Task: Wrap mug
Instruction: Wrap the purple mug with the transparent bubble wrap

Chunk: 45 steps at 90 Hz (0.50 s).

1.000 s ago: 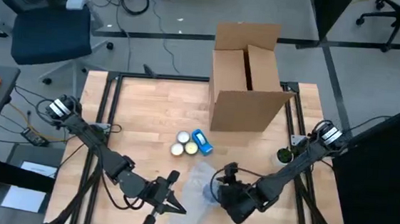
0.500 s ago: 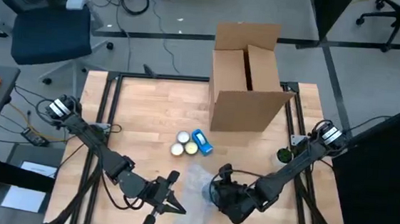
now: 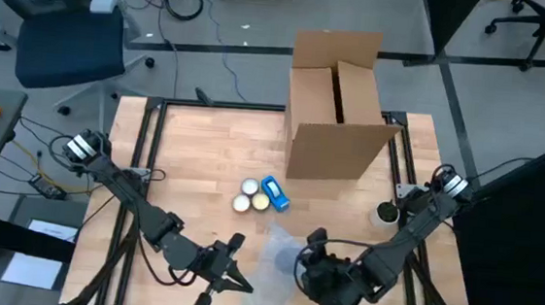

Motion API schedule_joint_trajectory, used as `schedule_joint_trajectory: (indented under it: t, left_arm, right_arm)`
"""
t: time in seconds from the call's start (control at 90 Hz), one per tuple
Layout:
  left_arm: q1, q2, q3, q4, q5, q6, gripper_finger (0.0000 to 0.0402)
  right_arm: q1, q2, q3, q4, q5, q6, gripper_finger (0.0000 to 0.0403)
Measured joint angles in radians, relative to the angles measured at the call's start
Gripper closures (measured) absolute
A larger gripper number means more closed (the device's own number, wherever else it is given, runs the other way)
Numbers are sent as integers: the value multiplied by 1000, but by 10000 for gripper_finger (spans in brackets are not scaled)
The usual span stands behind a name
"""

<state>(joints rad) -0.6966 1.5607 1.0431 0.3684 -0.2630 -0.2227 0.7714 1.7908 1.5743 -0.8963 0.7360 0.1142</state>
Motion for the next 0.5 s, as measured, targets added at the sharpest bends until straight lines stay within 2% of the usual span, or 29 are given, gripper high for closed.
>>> schedule_joint_trajectory:
  t: [0.189, 0.356, 0.5]
  left_arm:
    - [-20, 89, 0, 5, -10, -99, 375]
    - [-46, 168, 1, 10, -13, -179, 322]
    - [-93, 221, 39, 27, -28, -185, 276]
  right_arm:
    - [-34, 0, 8, -8, -90, 36, 403]
    - [-61, 0, 8, -8, -132, 85, 403]
    - [-70, 0, 8, -8, -151, 94, 403]
